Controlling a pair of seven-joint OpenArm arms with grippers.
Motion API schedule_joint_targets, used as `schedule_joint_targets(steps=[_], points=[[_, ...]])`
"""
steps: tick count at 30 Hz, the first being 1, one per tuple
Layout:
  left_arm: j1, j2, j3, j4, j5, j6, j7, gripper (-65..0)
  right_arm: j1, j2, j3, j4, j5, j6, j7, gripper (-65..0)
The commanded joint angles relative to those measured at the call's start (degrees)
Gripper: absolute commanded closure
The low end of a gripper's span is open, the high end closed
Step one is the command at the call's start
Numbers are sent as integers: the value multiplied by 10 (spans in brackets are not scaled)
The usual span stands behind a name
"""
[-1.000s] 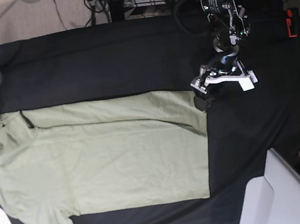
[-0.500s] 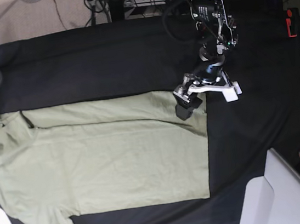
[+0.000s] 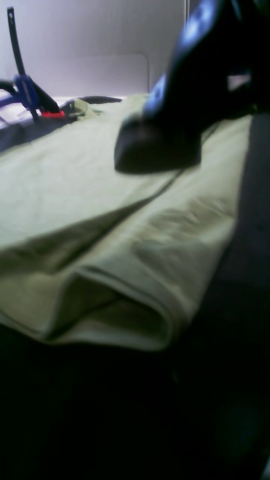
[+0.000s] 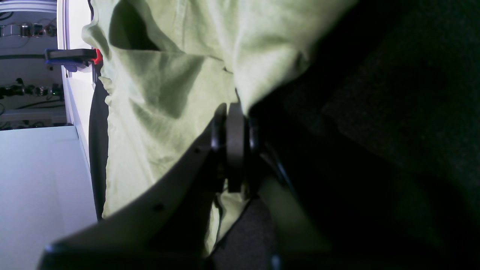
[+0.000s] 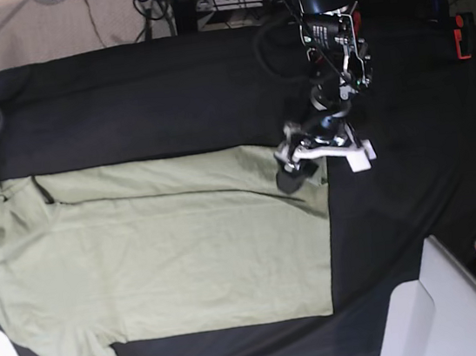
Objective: Fold the T-shirt properly
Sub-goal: 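Drag the shirt across the table with both grippers holding its edges, then open both grippers and raise them off the shirt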
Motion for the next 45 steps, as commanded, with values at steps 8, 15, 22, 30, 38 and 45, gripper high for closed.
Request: schedule_joint_targets(steps=[8,15,22,30,38,45], points=[[5,0,-5,0,7,10,19,0,10,15,2,6,12,10,5,0],[-2,-1,-5,-2,9,10,19,0,10,15,2,6,12,10,5,0],[23,-1,-3,30,10,10,22,0,6,18,2,9,11,10,3,0],[81,-2,-4,111,10,10,23,0,-20,23,2,38,12,10,-25,0],[159,-2,-1,196,10,10,23,0,-73,-12,6,178,13,10,-103,0],[233,-19,-1,252,6,10,23,0,-129,-52,83,293,12,10,-217,0]])
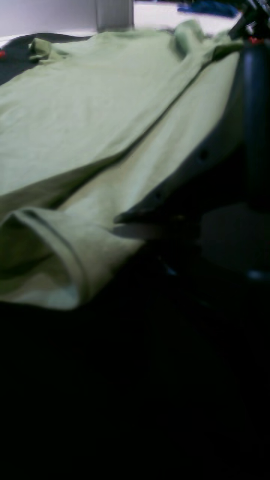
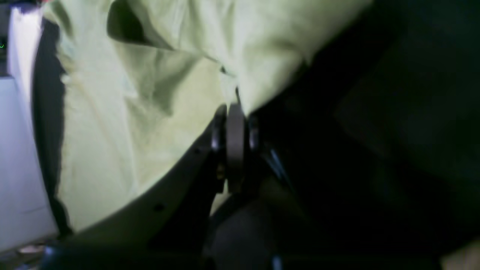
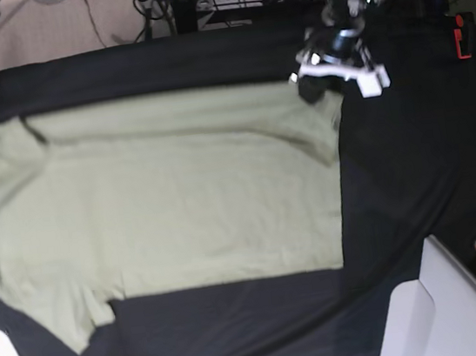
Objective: Fold the T-shirt properly
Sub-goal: 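Open both grippers and raise them off the shirt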
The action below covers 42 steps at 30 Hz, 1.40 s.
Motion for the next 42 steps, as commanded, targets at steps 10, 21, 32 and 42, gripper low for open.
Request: schedule_joint_targets(steps=[10,21,32,42], points=[[91,-13,-7,78,-6,1,-16,0,-61,-29,2,100,15,6,-6,0],[124,-17,-49,78,-2,1,-16,0,-93,-46,2,128,15,8,-13,0],[124,-21,-50,68,-2,1,-15,0,-103,-65,2,131,14,6,-35,-143],[125,-20,-51,72,-6,1,-18,-587,-123,-119,23,301,11,6,-37,-369]])
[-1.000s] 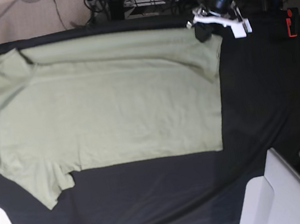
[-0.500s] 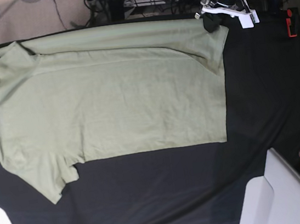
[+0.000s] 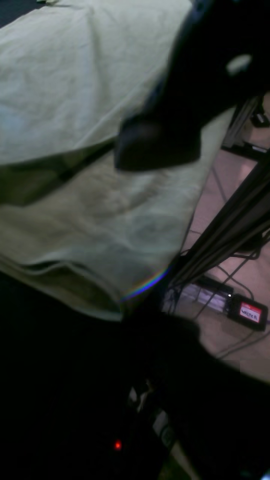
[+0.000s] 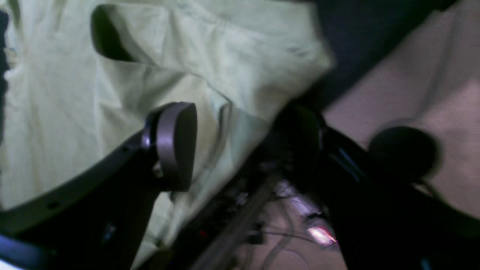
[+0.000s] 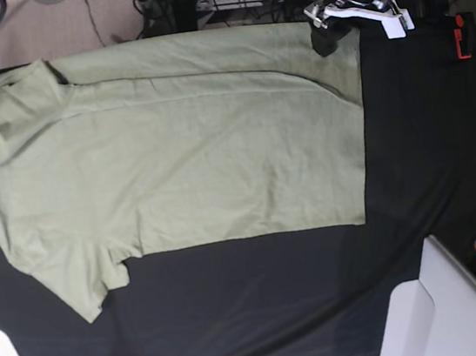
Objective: Fold the T-shirt properly
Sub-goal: 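Open both grippers and raise them off the shirt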
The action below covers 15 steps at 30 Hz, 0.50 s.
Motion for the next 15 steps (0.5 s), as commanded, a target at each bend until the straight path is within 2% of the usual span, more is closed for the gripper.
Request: schedule_joint_targets(steps=[1,3,5,7,9,11,13,15], points=[[5,-1,-4,17,-7,-4,-11,-604,3,7,3,33,15,5,15,-369],[5,6,-35,34,-7,-4,-12,-609,1,7,4,70,14,5,15,-369],[-1,28,-94,49,-6,-4,-12,-609,-7,3,1,97,14,5,15,-369],[-18,31,-145,70,-4,-4,-9,-609,-18,3,-7,121,17,8,8,-369],[-23,31,-170,85,-3,-4,-9,-609,-23,5,-42,130,18,10,-16,-369],[-20,31,-177,104,-3,-4,-8,-587,-24,7,-79,130,18,45,-44,-356],[-13,31,-177,115,-3,-4,-8,-484,-23,4,-106,130,18,76,-62,-276],[-9,31,-176,117,-3,-4,-8,-253,-18,1,-130,126,18,76,-85,-113]])
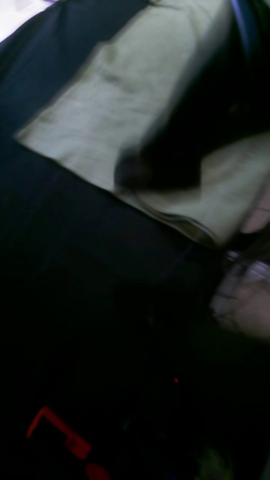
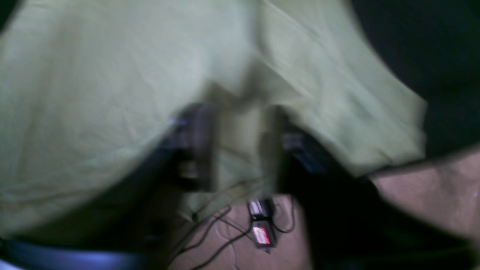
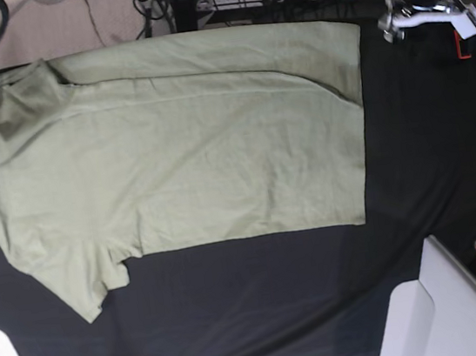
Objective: Fold the T-shirt properly
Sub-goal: 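Open both grippers and raise them off the shirt, then lower the right gripper onto the shirt side edge and grasp it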
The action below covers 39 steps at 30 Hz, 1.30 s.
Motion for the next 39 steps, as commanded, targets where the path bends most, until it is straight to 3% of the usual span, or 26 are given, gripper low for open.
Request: schedule_joint_targets(steps=[1,2,4,16,25,28,35,39], points=[[5,-5,-4,8,-5,0,-14,-118,-2,3,-6,0,1,0,-9,-38],[5,-5,-4,4,-5,0,-14,0,5,1,-12,-8,1,0,-13,0],[5,-5,-4,0,-5,0,-14,0,14,-1,-16,-33,-2,0,-13,-30],[7,-17,-4,-1,-5,0,-14,0,54,1,-21,-167,-4,0,-10,-5],[9,-16,-4,-6,-5,0,-14,0,96,1,-21,-175,-4,0,-10,-6],[5,-17,-7,-33,-5,0,-14,0,106,1,-21,-176,-4,-15,-10,-6],[5,-18,-9,-60,-5,0,-14,0,144,18,-21,-257,-4,-14,-10,-6],[6,-23,-5,-44,-5,0,-14,0,139,18,-44,-190,0,-10,-26,-2]])
